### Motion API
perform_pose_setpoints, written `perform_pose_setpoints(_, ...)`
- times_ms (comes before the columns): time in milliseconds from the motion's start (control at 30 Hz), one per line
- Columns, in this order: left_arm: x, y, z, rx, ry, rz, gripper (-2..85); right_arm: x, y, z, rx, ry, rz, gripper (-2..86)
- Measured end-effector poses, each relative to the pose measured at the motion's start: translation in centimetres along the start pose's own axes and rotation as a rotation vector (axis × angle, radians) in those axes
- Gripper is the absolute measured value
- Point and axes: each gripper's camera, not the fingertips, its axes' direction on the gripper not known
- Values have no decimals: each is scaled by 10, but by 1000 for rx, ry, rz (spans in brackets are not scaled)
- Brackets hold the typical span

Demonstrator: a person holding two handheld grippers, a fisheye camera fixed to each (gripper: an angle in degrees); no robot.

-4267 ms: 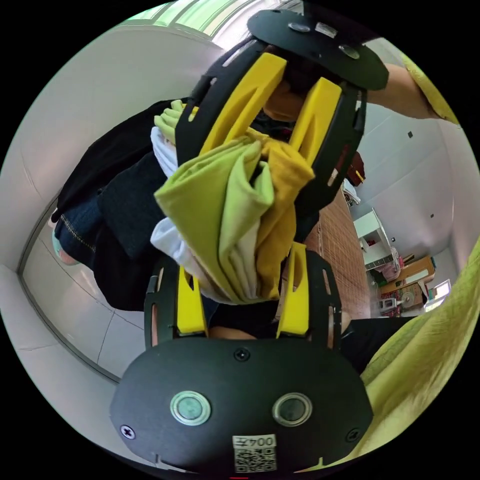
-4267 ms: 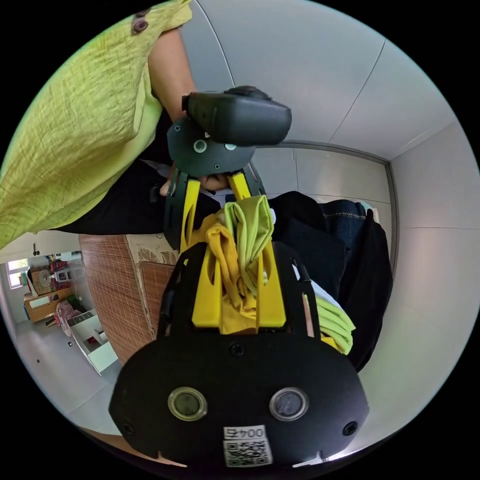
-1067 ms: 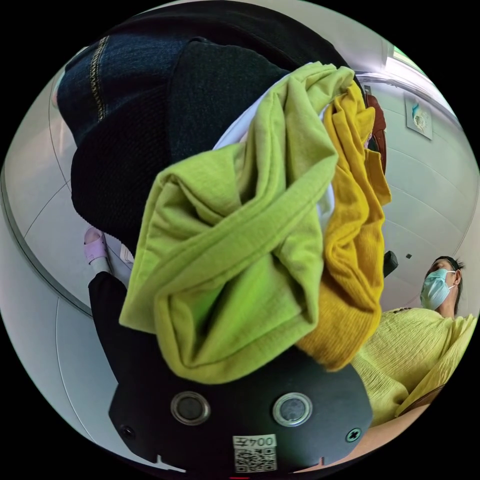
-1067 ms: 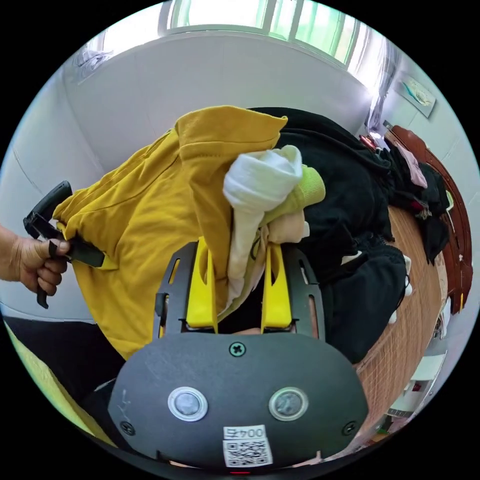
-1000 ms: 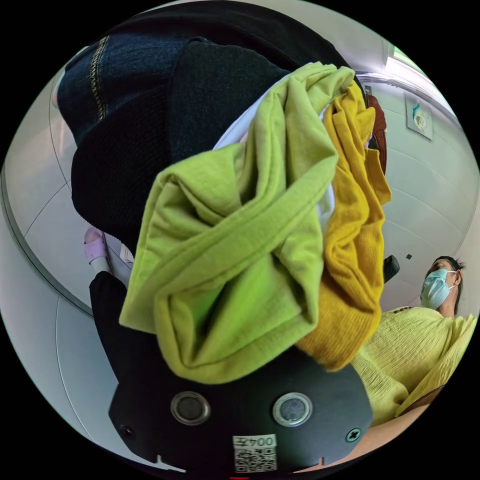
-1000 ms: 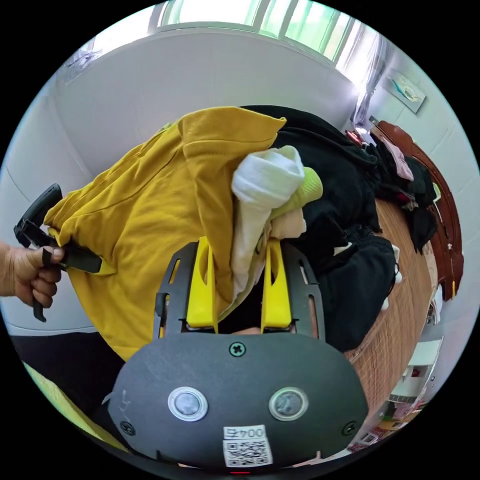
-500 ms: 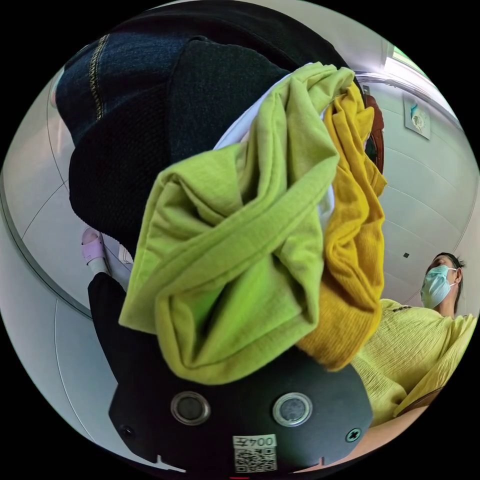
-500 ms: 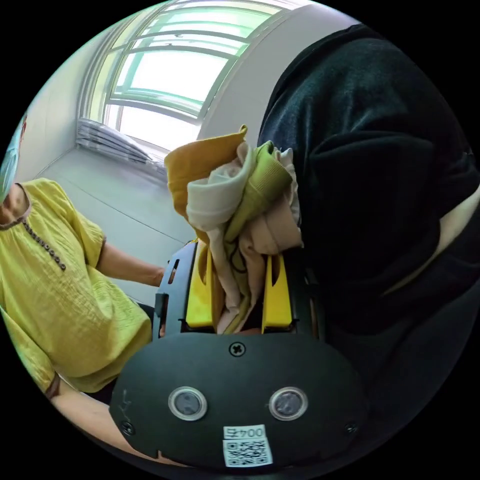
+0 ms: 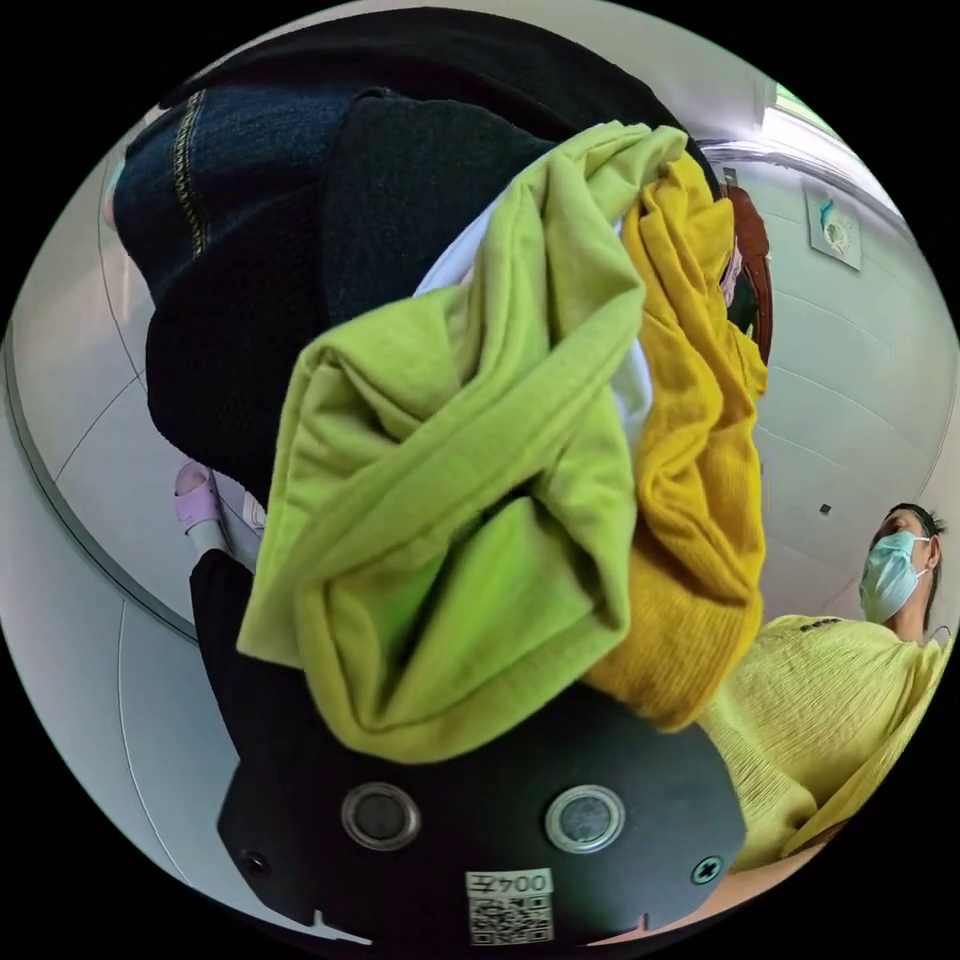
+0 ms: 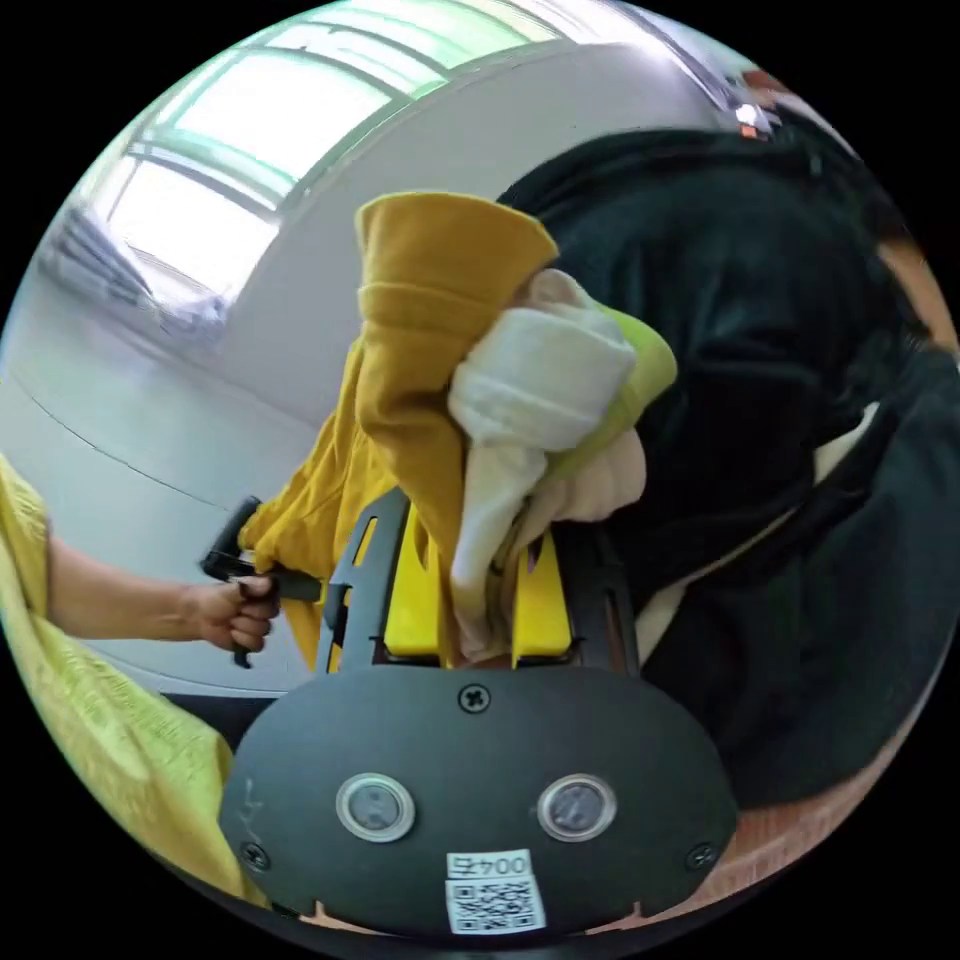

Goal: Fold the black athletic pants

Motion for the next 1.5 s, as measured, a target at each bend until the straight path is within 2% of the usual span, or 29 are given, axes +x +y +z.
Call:
perform_pose_setpoints(67,21,5,-2,15,-100,10,135,-72,0,5,-31,334,-103,105)
perform_pose_setpoints(133,51,10,-2,22,-229,33,130,-115,2,15,-40,482,-196,103)
perform_pose_setpoints(267,84,12,-6,1,-354,98,119,-171,11,32,-47,579,-384,96)
perform_pose_setpoints(400,109,17,-24,-27,-416,191,104,-161,9,18,-18,508,-344,94)
perform_pose_setpoints(667,209,29,-73,-83,-438,513,94,-31,39,-62,95,8,245,92)
perform_pose_setpoints(833,263,22,-86,-114,-344,742,97,-23,68,-121,179,46,323,92)
perform_pose_setpoints(933,253,-5,-61,-156,-259,772,94,-32,81,-148,237,158,311,92)
perform_pose_setpoints(1100,216,-60,21,-279,-178,786,94,10,129,-144,324,244,483,91)
perform_pose_setpoints(1200,192,-81,79,-395,-226,804,92,64,184,-119,341,219,676,91)
perform_pose_setpoints(1333,143,-98,123,-489,-283,668,81,130,270,-72,362,119,938,92)
perform_pose_setpoints(1500,91,-128,131,-483,-173,603,76,172,329,-35,407,44,1031,100)
